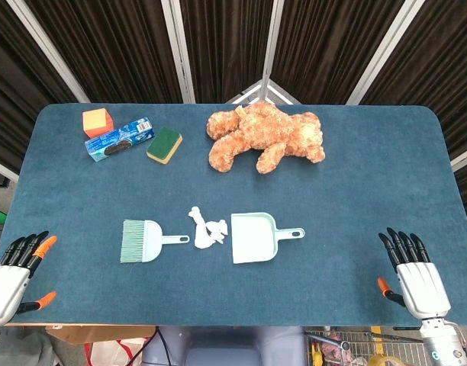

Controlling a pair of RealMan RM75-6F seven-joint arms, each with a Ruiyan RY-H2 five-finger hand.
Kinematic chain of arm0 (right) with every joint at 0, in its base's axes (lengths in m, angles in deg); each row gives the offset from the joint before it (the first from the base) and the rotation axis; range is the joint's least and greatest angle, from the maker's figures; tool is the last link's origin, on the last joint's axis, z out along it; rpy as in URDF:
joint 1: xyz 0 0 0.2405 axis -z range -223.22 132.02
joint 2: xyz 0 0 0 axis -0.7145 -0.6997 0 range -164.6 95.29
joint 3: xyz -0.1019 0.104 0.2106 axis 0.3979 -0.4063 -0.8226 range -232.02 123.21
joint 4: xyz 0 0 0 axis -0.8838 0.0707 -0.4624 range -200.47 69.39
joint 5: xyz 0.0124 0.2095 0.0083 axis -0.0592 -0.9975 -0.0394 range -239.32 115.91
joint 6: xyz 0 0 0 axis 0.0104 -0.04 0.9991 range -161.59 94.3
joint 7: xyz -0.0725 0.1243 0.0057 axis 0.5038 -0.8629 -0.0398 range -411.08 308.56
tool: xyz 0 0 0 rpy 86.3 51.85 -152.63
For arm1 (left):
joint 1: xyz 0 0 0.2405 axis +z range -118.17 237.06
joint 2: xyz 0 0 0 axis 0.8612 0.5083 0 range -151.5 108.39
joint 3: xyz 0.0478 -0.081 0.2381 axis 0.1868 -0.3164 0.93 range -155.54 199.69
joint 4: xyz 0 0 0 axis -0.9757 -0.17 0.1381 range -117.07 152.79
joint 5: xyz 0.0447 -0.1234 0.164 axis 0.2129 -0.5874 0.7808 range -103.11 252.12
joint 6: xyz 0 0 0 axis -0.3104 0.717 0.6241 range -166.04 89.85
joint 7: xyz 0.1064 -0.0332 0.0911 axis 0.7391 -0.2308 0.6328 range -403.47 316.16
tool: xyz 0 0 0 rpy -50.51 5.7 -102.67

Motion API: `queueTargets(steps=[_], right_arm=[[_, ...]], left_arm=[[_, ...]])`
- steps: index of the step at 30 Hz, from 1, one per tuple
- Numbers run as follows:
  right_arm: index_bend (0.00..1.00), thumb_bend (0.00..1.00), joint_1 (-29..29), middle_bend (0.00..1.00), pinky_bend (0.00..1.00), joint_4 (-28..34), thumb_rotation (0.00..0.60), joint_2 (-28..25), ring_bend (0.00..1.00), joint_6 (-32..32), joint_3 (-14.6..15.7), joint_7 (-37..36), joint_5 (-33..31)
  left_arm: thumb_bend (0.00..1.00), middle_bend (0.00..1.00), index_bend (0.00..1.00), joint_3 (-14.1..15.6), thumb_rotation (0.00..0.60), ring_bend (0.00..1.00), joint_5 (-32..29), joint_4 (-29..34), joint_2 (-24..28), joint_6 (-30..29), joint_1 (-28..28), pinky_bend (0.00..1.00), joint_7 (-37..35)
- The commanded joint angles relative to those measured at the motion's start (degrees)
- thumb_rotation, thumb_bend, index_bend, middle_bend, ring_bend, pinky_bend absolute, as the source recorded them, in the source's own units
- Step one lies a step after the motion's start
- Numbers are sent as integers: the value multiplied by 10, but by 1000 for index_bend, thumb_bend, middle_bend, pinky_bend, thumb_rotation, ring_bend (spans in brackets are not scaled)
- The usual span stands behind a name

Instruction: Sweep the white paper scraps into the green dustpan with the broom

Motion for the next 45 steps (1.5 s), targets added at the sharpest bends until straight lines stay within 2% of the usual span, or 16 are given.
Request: queueTargets(steps=[1,6,8,10,12,14,18,21,27,34,45], right_arm=[[0,338,-8,0,0,5,600,1,0,-11,-8,-2,-11],[0,339,-37,0,4,9,600,13,0,-41,-44,23,-57],[0,339,-51,6,73,8,600,22,8,-56,-60,32,-79],[0,338,-68,59,189,5,600,33,67,-73,-74,46,-100],[0,338,-84,216,353,1,600,44,227,-89,-87,63,-119],[0,339,-106,433,531,-2,600,59,437,-116,-99,89,-148],[37,339,-137,712,738,-4,600,83,700,-151,-116,118,-194],[138,338,-162,784,780,-3,600,107,766,-169,-126,146,-225],[263,339,-205,816,795,-12,600,171,795,-186,-127,209,-272],[339,339,-237,819,795,-43,600,232,797,-189,-123,246,-305],[351,339,-247,819,795,-79,600,279,797,-171,-104,259,-319]], left_arm=[[15,0,0,-1,600,0,1,-1,-1,-1,0,0,3],[15,0,0,-1,600,0,1,-2,-2,-3,1,0,4],[14,0,0,-2,600,0,0,-2,-3,-3,1,0,6],[14,0,0,-2,600,0,0,-2,-3,-3,1,0,9],[15,0,0,-2,600,0,-1,-2,-4,-3,1,0,14],[15,0,0,-3,600,0,-1,-1,-5,-4,2,0,18],[15,0,0,-4,600,0,-5,0,-6,-3,2,0,21],[15,0,0,-6,600,0,-9,1,-7,0,1,0,25],[15,0,0,-6,600,0,-12,4,-7,4,0,0,28],[15,0,0,-8,600,0,-22,4,-5,11,-2,0,20],[15,0,0,-8,600,0,-24,3,-2,12,-2,0,10]])
